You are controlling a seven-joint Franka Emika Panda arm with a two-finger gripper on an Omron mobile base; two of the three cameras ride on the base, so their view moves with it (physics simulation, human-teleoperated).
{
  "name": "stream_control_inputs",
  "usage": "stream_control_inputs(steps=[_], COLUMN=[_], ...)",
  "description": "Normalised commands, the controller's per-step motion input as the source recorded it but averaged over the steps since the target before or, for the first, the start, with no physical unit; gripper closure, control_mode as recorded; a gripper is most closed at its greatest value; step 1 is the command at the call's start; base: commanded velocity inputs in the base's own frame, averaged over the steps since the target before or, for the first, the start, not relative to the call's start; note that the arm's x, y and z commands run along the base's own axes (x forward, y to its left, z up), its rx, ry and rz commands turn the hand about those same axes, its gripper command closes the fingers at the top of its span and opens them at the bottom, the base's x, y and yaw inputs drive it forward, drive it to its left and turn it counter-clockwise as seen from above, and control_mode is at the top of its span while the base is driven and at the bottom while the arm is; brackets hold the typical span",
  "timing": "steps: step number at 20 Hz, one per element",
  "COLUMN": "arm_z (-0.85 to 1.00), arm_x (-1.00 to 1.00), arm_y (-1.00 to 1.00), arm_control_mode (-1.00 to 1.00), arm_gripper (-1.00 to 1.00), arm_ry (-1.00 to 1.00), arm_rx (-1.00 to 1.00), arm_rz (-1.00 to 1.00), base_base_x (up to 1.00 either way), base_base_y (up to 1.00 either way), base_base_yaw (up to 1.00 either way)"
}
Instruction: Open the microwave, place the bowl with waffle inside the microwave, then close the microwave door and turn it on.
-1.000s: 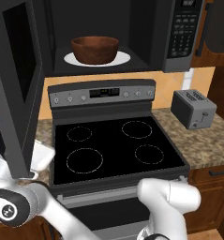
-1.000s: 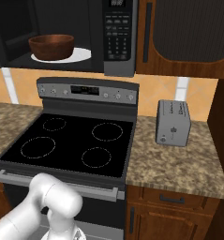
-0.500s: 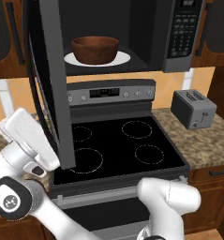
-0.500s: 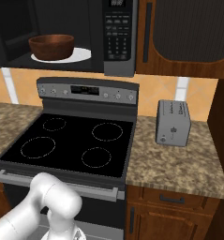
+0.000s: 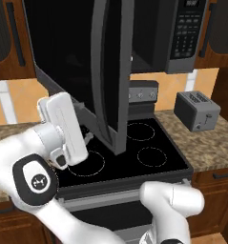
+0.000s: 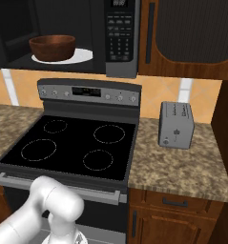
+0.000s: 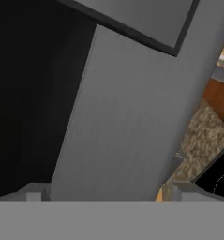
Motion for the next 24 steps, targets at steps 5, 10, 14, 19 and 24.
stream_control_inputs(steps=[5, 10, 14, 19, 24], arm_z=[0.18, 0.15, 0.0, 0.0, 0.0], arm_x=[0.16, 0.15, 0.43, 0.77, 0.78], arm_y=[-0.71, -0.68, -0.56, -0.26, -0.02], arm_control_mode=[-1.0, -1.0, -1.0, -1.0, -1.0], arm_gripper=[-1.0, -1.0, -1.0, -1.0, -1.0], arm_ry=[0.11, 0.1, 0.0, -0.01, -0.03], arm_rx=[0.33, 0.34, 0.32, 0.24, 0.13], arm_rz=[0.15, 0.14, 0.16, 0.19, 0.19], base_base_x=[0.0, 0.0, 0.0, 0.0, 0.0], base_base_y=[0.0, 0.0, 0.0, 0.0, 0.0], base_base_yaw=[0.0, 0.0, 0.0, 0.0, 0.0])
